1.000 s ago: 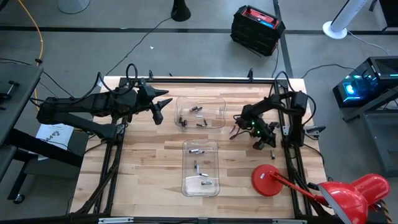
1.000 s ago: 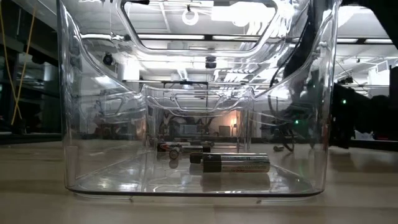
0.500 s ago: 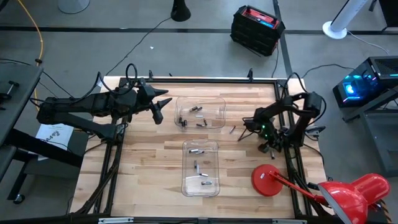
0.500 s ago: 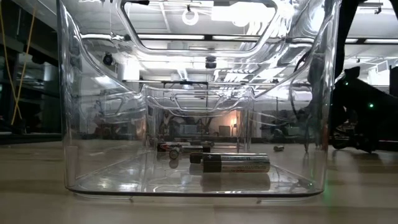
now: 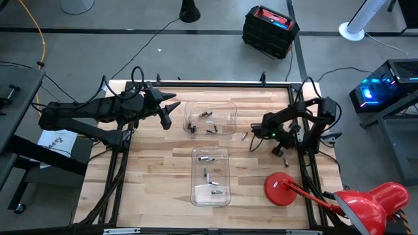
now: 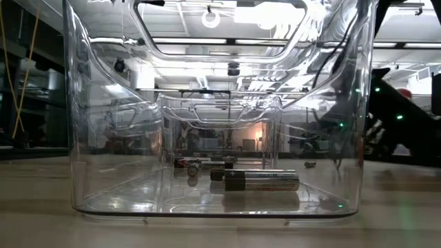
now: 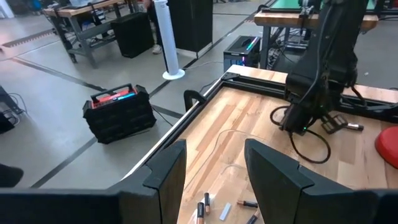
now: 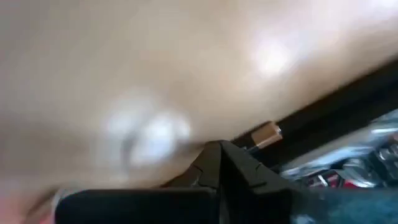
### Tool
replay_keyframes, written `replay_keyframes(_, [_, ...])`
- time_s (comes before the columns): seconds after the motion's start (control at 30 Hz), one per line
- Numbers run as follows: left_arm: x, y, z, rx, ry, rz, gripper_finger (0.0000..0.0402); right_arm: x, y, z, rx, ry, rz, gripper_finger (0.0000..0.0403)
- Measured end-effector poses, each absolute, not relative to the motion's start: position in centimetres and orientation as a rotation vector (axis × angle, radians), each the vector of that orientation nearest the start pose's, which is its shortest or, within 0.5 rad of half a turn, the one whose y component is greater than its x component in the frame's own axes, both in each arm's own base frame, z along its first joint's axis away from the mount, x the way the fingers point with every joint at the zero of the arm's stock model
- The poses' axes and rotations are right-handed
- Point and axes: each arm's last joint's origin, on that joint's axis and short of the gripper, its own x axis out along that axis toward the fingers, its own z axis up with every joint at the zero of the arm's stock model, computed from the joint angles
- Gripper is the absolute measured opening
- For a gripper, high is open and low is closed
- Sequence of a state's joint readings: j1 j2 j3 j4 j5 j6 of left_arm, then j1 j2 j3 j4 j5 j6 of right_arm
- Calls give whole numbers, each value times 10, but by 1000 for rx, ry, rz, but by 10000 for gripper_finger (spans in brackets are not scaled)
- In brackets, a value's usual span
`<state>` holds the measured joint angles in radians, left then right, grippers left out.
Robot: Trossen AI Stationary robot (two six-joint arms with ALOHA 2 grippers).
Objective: Sort batteries
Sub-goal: Put the black battery into the top transparent bin
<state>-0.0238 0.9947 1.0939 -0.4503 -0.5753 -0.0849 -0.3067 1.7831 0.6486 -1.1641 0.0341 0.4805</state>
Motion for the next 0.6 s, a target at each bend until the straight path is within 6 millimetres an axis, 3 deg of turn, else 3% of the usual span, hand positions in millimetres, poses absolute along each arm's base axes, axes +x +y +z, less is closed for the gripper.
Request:
replay_keyframes(0.23, [200,11,377,11,310,582,159,160,-72,95,554,2148,-966,0])
replay_keyframes(0.37, [200,11,377,8,309,583,158,183,-80,111,286,1882,-1169,0])
replay_keyframes(0.53, [201,12,377,-16,300,589,158,196,-80,127,503,1874,-1064,0])
replay_keyframes(0.6, [201,12,378,-16,299,590,158,197,-78,133,485,1912,-1058,0])
